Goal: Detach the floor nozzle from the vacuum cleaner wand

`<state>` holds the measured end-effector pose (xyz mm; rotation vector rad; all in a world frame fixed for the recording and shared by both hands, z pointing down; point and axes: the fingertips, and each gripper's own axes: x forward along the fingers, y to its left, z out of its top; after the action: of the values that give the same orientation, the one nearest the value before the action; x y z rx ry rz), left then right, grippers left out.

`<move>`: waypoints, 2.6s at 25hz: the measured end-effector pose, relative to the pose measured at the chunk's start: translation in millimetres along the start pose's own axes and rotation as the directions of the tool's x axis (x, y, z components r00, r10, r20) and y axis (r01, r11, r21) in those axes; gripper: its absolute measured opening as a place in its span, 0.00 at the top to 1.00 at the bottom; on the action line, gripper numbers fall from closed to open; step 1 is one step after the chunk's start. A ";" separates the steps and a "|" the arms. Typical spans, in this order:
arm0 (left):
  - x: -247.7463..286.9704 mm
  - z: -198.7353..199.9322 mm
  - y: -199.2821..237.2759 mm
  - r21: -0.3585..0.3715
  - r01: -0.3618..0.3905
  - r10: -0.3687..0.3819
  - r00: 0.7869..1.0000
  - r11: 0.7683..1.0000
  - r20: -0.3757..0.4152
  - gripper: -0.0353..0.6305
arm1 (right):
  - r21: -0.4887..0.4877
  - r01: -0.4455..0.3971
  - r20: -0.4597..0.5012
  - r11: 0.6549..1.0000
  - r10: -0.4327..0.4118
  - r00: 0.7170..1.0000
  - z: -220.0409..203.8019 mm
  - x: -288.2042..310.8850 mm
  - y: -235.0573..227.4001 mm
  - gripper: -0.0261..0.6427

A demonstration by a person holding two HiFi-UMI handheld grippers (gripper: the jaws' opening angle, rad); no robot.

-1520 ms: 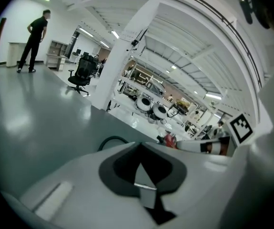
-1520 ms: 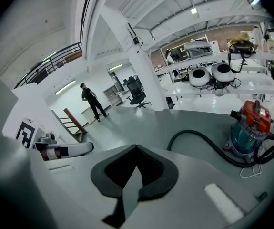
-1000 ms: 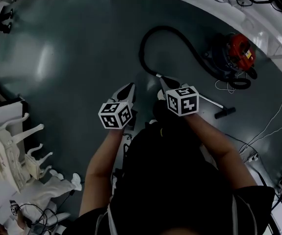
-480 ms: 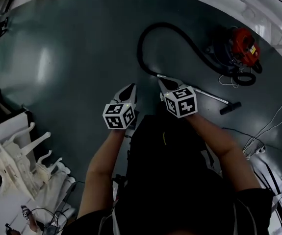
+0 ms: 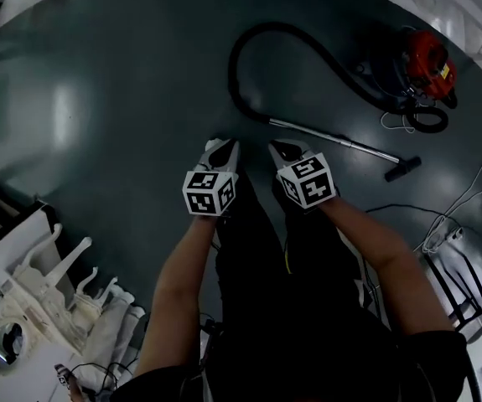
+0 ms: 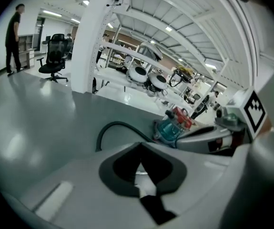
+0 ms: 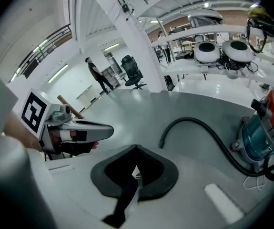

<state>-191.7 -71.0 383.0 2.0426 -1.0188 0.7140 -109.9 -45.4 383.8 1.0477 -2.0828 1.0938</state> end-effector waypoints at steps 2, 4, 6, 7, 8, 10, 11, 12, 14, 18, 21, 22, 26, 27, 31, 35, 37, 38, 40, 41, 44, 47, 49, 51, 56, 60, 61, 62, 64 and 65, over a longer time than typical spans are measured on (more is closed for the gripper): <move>11.3 -8.5 15.2 0.020 0.017 -0.016 0.999 1.000 -0.032 0.94 | 0.014 0.020 0.008 1.000 -0.020 1.000 -3.0 18.8 -3.3 0.97; 20.8 -15.9 27.7 0.054 0.041 -0.038 0.997 0.998 -0.065 0.94 | 0.027 0.045 0.022 0.999 -0.046 0.999 -5.7 36.3 -6.2 0.97; 28.4 -18.8 41.1 0.081 0.061 -0.053 0.994 0.995 -0.091 0.94 | 0.060 0.066 0.027 0.996 -0.068 0.997 -8.5 53.5 -8.2 0.97; 31.2 -19.0 48.6 0.088 0.067 -0.058 0.993 0.994 -0.101 0.94 | 0.078 0.071 0.024 0.994 -0.073 0.997 -10.1 62.4 -7.5 0.97; 33.8 -19.4 56.2 0.090 0.072 -0.062 0.992 0.993 -0.107 0.94 | 0.087 0.074 0.018 0.993 -0.076 0.997 -12.4 71.3 -6.0 0.97; 42.6 -23.2 70.1 0.086 0.082 -0.071 0.990 0.993 -0.121 0.94 | 0.079 0.080 -0.001 0.994 -0.080 0.997 -19.5 88.8 -4.5 0.97; 49.2 -26.8 76.5 0.084 0.088 -0.076 0.988 0.993 -0.134 0.94 | 0.071 0.085 -0.010 0.994 -0.085 0.996 -23.6 97.5 -5.4 0.97; 56.2 -30.8 83.0 0.084 0.093 -0.080 0.986 0.992 -0.149 0.94 | 0.068 0.092 -0.019 0.993 -0.091 0.996 -27.7 106.2 -7.1 0.97; 69.4 -38.0 95.7 0.089 0.101 -0.084 0.981 0.991 -0.176 0.94 | 0.083 0.107 -0.034 0.991 -0.104 0.994 -34.5 122.6 -12.3 0.97; 97.9 -47.8 113.1 0.119 0.108 -0.083 0.976 0.987 -0.201 0.94 | 0.099 0.141 -0.035 0.985 -0.138 0.990 -43.4 148.7 -32.9 0.97; 121.1 -59.1 117.6 0.136 0.118 -0.086 0.971 0.984 -0.224 0.94 | 0.101 0.184 -0.043 0.978 -0.181 0.983 -56.0 162.7 -54.9 0.97; 129.7 -63.8 117.0 0.142 0.128 -0.092 0.967 0.982 -0.236 0.94 | 0.109 0.199 -0.049 0.974 -0.195 0.980 -61.3 166.6 -62.7 0.97; 156.7 -85.4 107.6 0.190 0.196 -0.135 0.947 0.962 -0.291 0.94 | 0.140 0.231 -0.065 0.963 -0.224 0.973 -83.4 177.9 -81.1 0.97; 160.7 -91.2 105.9 0.209 0.214 -0.145 0.941 0.954 -0.305 0.94 | 0.146 0.231 -0.070 0.962 -0.223 0.972 -89.5 181.2 -81.5 0.97; 180.8 -113.3 102.7 0.283 0.264 -0.156 0.923 0.922 -0.351 0.94 | 0.134 0.207 -0.074 0.969 -0.199 0.977 -106.8 198.1 -87.8 0.97; 214.9 -122.8 100.4 0.295 0.232 -0.138 0.941 0.927 -0.308 0.94 | 0.078 0.226 -0.103 0.971 -0.217 0.971 -125.6 210.2 -115.0 0.97; 229.2 -134.8 96.8 0.259 0.231 -0.150 0.942 0.938 -0.300 0.94 | 0.103 0.238 -0.113 0.966 -0.226 0.968 -139.8 213.9 -123.7 0.97; 236.0 -142.1 93.5 0.250 0.241 -0.160 0.939 0.938 -0.306 0.94 | 0.120 0.238 -0.115 0.964 -0.224 0.968 -146.7 216.1 -127.3 0.97; 250.2 -154.0 85.9 0.255 0.273 -0.185 0.928 0.928 -0.323 0.94 | 0.137 0.223 -0.113 0.965 -0.208 0.972 -156.4 222.3 -134.4 0.97; 257.3 -159.6 83.6 0.257 0.284 -0.190 0.923 0.924 -0.335 0.94 | 0.137 0.209 -0.108 0.968 -0.195 0.975 -159.0 225.9 -137.8 0.97; 275.2 -175.6 86.0 0.238 0.264 -0.166 0.916 0.935 -0.365 0.94 | 0.119 0.191 -0.102 0.974 -0.179 0.979 -166.2 236.2 -149.2 0.97; 296.6 -194.2 95.0 0.294 0.242 -0.111 0.910 0.925 -0.400 0.94 | 0.083 0.206 -0.096 0.975 -0.198 0.975 -173.3 251.2 -165.3 0.97; 313.7 -213.8 96.1 0.384 0.290 -0.094 0.886 0.877 -0.455 0.94 | 0.064 0.209 -0.091 0.976 -0.203 0.975 -180.0 261.7 -177.9 0.97; 329.1 -229.0 95.2 0.460 0.358 -0.100 0.863 0.812 -0.495 0.94 | 0.041 0.203 -0.100 0.978 -0.198 0.975 -191.2 271.5 -189.5 0.97; 357.1 -245.0 113.6 0.524 0.360 -0.063 0.864 0.771 -0.500 0.94 | -0.054 0.171 -0.143 0.984 -0.178 0.974 -232.6 297.0 -209.5 0.97; 370.6 -273.7 127.6 0.623 0.439 -0.031 0.832 0.648 -0.555 0.94 | -0.144 0.136 -0.172 0.980 -0.161 0.972 -263.4 317.8 -218.6 0.97; 374.0 -281.0 131.1 0.633 0.461 -0.025 0.820 0.622 -0.572 0.94 | -0.157 0.123 -0.168 0.980 -0.149 0.974 -267.6 322.5 -220.5 0.97; 378.1 -286.5 134.8 0.645 0.470 -0.016 0.815 0.602 -0.579 0.94 | -0.168 0.112 -0.161 0.980 -0.139 0.977 -271.0 326.8 -222.7 0.97; 388.1 -293.4 141.6 0.678 0.458 0.008 0.825 0.574 -0.564 0.94 | -0.187 0.101 -0.148 0.977 -0.130 0.980 -277.6 335.1 -228.5 0.97; 393.3 -296.0 144.4 0.695 0.448 0.019 0.833 0.563 -0.553 0.94 | -0.200 0.098 -0.148 0.975 -0.129 0.981 -281.5 340.0 -231.1 0.97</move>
<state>-147.9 -61.5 894.0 2.4219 -0.0414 1.7041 -67.8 -18.2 879.5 0.9408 -1.9320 0.8715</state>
